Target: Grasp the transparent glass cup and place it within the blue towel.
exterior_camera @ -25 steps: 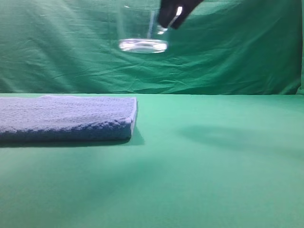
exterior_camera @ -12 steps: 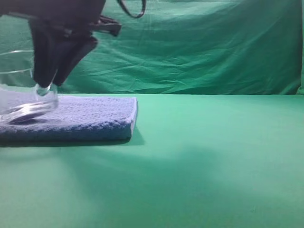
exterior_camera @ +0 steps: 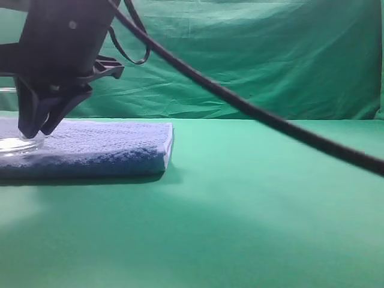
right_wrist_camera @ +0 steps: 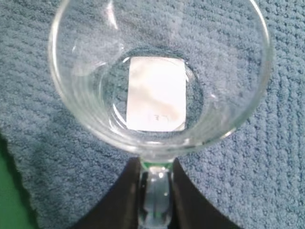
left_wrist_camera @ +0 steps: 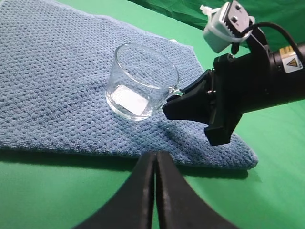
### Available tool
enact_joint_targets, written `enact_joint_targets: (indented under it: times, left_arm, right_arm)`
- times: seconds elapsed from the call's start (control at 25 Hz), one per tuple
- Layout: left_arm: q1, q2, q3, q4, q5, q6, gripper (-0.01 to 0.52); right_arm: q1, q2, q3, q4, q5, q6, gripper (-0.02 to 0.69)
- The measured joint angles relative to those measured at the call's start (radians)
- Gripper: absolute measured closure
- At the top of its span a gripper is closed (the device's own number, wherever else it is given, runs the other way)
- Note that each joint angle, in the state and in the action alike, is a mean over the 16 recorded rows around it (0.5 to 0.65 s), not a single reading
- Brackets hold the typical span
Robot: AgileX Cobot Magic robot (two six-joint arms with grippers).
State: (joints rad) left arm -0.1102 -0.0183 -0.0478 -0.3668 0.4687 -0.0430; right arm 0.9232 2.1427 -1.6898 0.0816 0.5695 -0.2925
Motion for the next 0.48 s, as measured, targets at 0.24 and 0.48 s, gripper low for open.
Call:
enact_joint_targets:
  times: [0.24,0.48]
  left_arm:
    - [0.0,0.0,0.0,0.0,0.0,0.0,0.514]
    - [0.0,0.0,0.0,0.0,0.0,0.0,0.514]
  right_arm:
    - [-0.007,-0.116,-0.009,-0.038,0.073,0.02,0.186]
    - [-0.014,-0.266,-0.02,-0.068,0.187,0.046,0.369]
